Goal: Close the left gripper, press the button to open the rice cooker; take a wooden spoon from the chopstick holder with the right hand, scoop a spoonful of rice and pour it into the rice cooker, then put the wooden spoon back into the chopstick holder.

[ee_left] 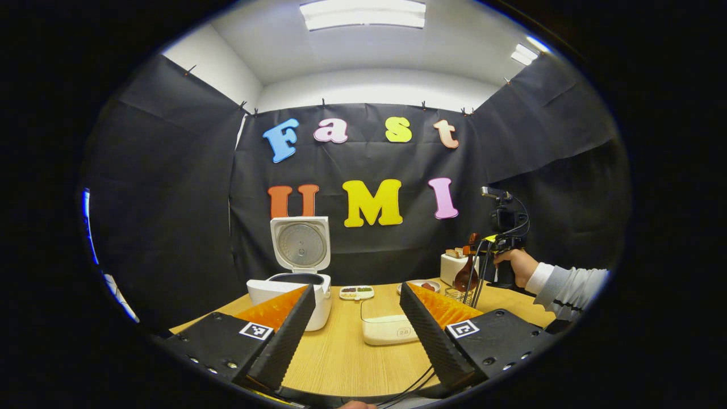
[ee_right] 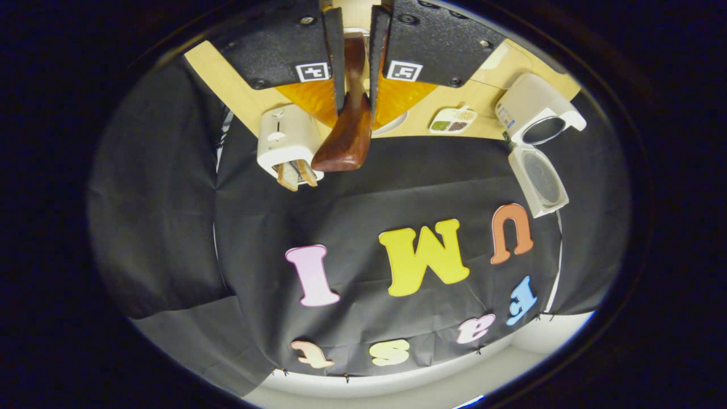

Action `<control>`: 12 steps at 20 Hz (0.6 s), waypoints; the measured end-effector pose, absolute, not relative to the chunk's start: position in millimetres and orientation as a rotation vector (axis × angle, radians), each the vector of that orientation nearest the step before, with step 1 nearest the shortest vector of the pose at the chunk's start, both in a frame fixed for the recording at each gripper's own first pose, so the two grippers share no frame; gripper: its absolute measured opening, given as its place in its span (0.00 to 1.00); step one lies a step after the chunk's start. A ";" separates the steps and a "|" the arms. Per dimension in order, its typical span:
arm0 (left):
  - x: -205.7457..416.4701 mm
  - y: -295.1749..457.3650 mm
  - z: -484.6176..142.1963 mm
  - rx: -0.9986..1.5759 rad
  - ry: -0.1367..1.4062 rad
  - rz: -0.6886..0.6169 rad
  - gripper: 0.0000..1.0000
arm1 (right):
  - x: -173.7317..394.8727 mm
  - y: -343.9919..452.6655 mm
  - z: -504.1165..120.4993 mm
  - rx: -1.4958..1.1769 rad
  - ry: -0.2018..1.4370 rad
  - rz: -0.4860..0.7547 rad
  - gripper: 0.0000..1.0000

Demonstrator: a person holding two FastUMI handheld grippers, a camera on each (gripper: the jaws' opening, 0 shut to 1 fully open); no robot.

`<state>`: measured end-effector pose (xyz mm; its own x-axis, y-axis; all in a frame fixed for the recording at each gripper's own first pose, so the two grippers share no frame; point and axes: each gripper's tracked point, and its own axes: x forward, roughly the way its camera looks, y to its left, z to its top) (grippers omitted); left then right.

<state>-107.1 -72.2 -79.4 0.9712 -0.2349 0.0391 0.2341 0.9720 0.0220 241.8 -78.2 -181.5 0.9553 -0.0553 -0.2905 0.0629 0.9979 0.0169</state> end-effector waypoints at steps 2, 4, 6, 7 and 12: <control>-107.2 -59.0 -81.7 0.029 -0.028 -0.213 0.95 | 237.5 -67.4 -170.9 0.008 0.275 -0.060 0.23; -105.9 -48.9 -79.4 0.041 -0.031 -0.197 0.95 | 233.7 -53.5 -165.5 -0.005 0.268 -0.057 0.23; -107.7 -51.3 -83.2 0.013 -0.014 -0.225 0.95 | 230.3 -34.2 -161.5 -0.012 0.256 -0.044 0.23; -111.2 -56.3 -87.0 -0.006 0.000 -0.258 0.95 | 227.6 -25.2 -158.4 -0.011 0.242 -0.044 0.24; -115.7 -47.4 -87.2 -0.019 0.016 -0.272 0.96 | 218.2 41.1 -153.6 -0.040 0.186 -0.009 0.23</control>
<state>-115.7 -47.4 -87.2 0.9632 -0.2685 -0.0128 0.2682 0.9631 -0.0211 218.2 41.1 -153.6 0.9827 -0.0123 -0.1846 0.0049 0.9992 -0.0406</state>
